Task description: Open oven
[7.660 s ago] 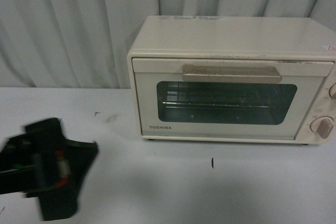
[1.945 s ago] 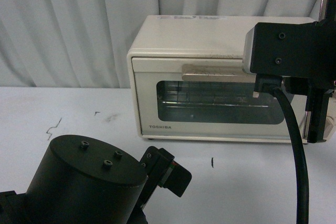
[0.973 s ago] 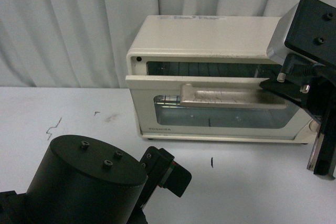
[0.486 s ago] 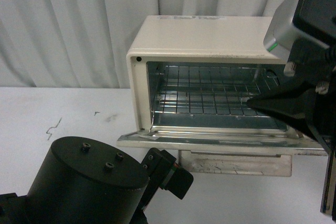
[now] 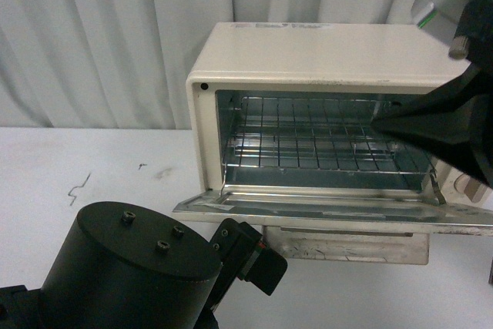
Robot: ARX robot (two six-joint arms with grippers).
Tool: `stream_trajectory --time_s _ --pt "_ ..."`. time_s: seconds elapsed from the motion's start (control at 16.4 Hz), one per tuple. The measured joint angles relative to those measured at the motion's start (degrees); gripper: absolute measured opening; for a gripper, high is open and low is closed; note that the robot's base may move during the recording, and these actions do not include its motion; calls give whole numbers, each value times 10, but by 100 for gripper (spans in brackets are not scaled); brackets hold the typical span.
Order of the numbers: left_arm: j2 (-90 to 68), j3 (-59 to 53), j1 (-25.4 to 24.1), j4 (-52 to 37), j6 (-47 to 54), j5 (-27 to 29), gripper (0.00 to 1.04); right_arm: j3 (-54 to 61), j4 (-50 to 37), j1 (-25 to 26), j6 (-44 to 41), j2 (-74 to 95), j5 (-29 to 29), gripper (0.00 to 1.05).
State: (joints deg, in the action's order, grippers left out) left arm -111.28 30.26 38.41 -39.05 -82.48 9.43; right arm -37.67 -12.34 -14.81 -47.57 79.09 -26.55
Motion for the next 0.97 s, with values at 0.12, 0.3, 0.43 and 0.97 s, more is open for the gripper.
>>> stream_trajectory --time_s 0.12,0.3,0.43,0.97 --pt "0 0 0 0 0 0 98 -7 -11 12 3 -27 0 2" --pt "0 0 0 0 0 0 98 -15 -29 42 17 -70 7 2" --pt "0 0 0 0 0 0 98 -16 -32 78 21 -92 7 2" --pt "0 0 0 0 0 0 98 110 -247 93 309 -162 291 16"
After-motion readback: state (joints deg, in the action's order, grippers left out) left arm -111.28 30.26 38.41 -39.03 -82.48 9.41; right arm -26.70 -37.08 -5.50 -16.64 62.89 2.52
